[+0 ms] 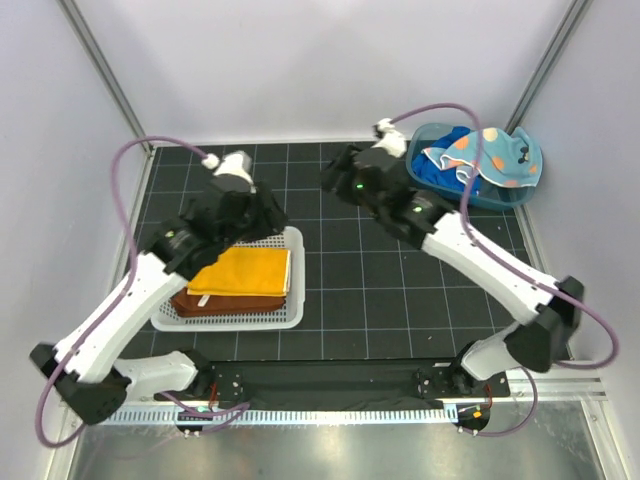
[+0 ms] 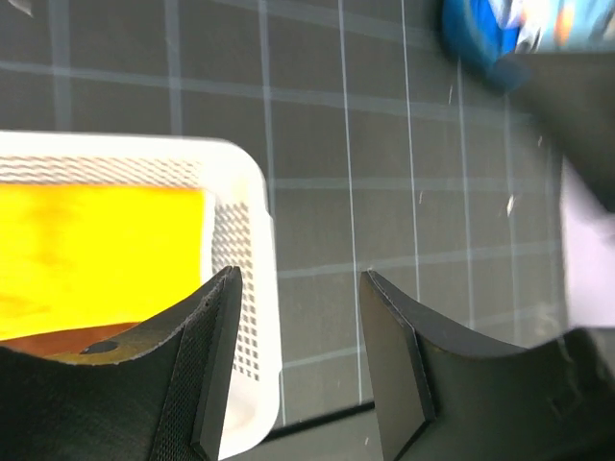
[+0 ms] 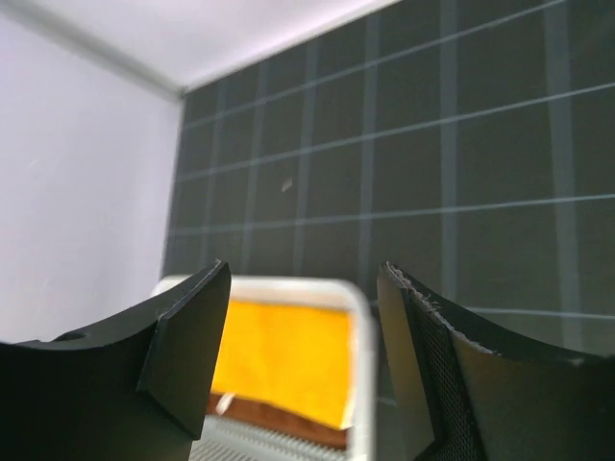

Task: Fold and stack the towels
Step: Grab crumpled towel

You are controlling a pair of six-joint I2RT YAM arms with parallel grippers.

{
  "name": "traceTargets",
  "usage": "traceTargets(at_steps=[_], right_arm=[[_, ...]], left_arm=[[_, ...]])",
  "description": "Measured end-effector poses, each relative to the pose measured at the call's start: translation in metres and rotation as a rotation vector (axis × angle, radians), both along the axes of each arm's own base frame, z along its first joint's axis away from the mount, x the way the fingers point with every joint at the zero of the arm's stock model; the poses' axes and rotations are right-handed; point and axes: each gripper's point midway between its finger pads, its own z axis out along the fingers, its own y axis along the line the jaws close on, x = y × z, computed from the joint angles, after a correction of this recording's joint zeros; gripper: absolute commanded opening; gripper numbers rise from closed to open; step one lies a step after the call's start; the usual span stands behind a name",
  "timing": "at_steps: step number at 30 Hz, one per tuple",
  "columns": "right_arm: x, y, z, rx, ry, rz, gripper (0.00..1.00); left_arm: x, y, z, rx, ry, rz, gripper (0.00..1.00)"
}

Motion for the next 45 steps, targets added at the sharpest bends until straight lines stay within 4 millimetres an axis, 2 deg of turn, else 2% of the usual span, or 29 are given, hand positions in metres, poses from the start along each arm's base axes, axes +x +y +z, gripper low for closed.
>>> traceTargets(at_steps=[3, 4, 10, 14, 17, 20, 22, 25, 28, 35, 41, 45], right_arm=[[0.011, -0.066, -0.002, -0.049, -0.009, -0.123, 0.71], [0.014, -0.082, -0.004, -0.068, -0.006, -0.152, 0.71], [0.041, -0.193, -0.029, -0.214, 0.056, -0.359, 0.72], [0.060, -0.245, -0.046, -0.266, 0.105, -0.436, 0.72], [0.080, -0.273, -0.068, -0.298, 0.159, -0.472, 0.72], [0.104, -0.296, -0.098, -0.323, 0.220, -0.496, 0.72], [0.117, -0.309, -0.119, -0.339, 0.260, -0.510, 0.72], [0.133, -0.326, -0.140, -0.363, 0.299, -0.539, 0.72], [0.157, -0.336, -0.147, -0.378, 0.299, -0.564, 0.72], [0.204, -0.345, -0.162, -0.412, 0.269, -0.601, 0.72], [0.244, -0.352, -0.181, -0.439, 0.262, -0.637, 0.72], [0.263, -0.355, -0.192, -0.453, 0.271, -0.651, 0.65]], left_arm=[[0.002, -0.033, -0.033, 0.046, 0.060, -0.065, 0.56], [0.003, -0.042, -0.044, 0.061, 0.079, -0.081, 0.56], [0.006, -0.090, -0.114, 0.139, 0.183, -0.150, 0.56], [0.006, -0.106, -0.163, 0.202, 0.253, -0.173, 0.55], [0.007, -0.109, -0.194, 0.243, 0.298, -0.175, 0.55], [0.008, -0.110, -0.213, 0.269, 0.320, -0.175, 0.56], [0.008, -0.109, -0.218, 0.279, 0.323, -0.176, 0.56], [0.010, -0.108, -0.218, 0.280, 0.318, -0.172, 0.56], [0.013, -0.104, -0.222, 0.274, 0.317, -0.162, 0.56], [0.009, -0.078, -0.244, 0.313, 0.367, -0.137, 0.56], [0.009, -0.078, -0.233, 0.299, 0.346, -0.157, 0.56], [0.010, -0.081, -0.224, 0.292, 0.329, -0.179, 0.56]])
